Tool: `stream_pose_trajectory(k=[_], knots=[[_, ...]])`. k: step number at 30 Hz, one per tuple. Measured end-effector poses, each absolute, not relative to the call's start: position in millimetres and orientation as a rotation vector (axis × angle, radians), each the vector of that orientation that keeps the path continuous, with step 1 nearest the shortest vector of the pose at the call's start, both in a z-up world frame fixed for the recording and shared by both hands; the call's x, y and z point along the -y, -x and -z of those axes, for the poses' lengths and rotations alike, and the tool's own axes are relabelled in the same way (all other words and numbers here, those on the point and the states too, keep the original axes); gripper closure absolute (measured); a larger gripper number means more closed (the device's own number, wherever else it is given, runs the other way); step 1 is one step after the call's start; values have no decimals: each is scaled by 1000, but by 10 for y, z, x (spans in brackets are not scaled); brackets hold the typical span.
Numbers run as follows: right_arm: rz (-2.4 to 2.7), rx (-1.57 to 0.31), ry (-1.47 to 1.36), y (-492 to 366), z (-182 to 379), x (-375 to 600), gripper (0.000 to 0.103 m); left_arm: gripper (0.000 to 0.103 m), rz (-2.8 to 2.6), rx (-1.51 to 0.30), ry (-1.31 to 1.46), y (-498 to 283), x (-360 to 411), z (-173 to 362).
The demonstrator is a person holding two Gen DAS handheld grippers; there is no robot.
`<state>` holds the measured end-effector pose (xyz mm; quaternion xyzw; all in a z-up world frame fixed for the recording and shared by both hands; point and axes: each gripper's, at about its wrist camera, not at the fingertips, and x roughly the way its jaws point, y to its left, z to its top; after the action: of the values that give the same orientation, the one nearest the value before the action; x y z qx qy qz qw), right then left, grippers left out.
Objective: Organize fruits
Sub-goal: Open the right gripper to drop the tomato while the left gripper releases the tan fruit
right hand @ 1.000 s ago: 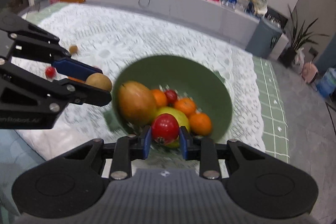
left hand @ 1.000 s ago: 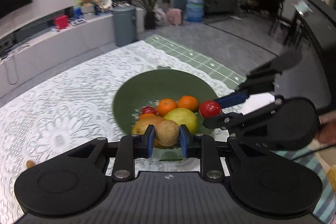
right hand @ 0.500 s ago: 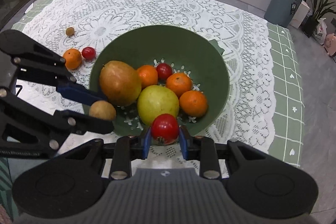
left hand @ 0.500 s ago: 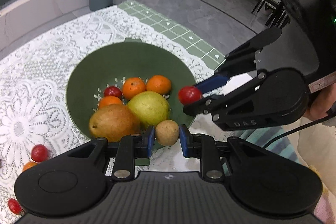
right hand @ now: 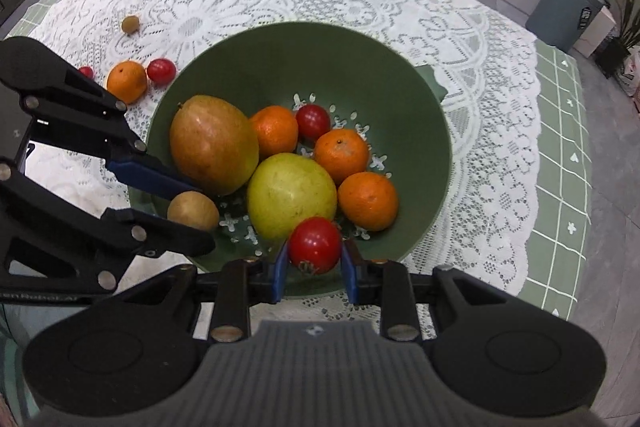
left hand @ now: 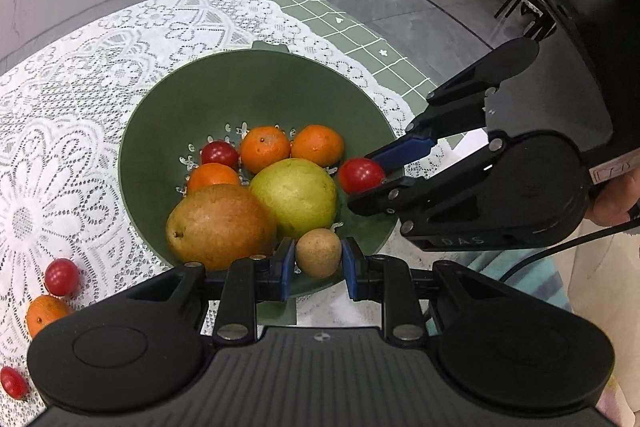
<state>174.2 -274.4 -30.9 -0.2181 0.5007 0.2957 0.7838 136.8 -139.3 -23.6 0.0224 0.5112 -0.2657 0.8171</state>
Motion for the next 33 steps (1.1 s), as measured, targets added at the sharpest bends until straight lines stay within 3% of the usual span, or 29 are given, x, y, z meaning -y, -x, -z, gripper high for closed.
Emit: stream_pose_trajectory(k=[23, 27, 33], knots=[[-635, -1101, 523, -1791, 371, 2725, 77, 75, 519, -1156, -25, -1546, 1451, 481], [-623, -1085, 524, -1774, 336, 2730, 69, 74, 509, -1150, -24, -1530, 1453, 471], [-608, -1059, 523, -1721, 261, 2754, 64, 67, 487, -1139, -24, -1499, 1441, 418]])
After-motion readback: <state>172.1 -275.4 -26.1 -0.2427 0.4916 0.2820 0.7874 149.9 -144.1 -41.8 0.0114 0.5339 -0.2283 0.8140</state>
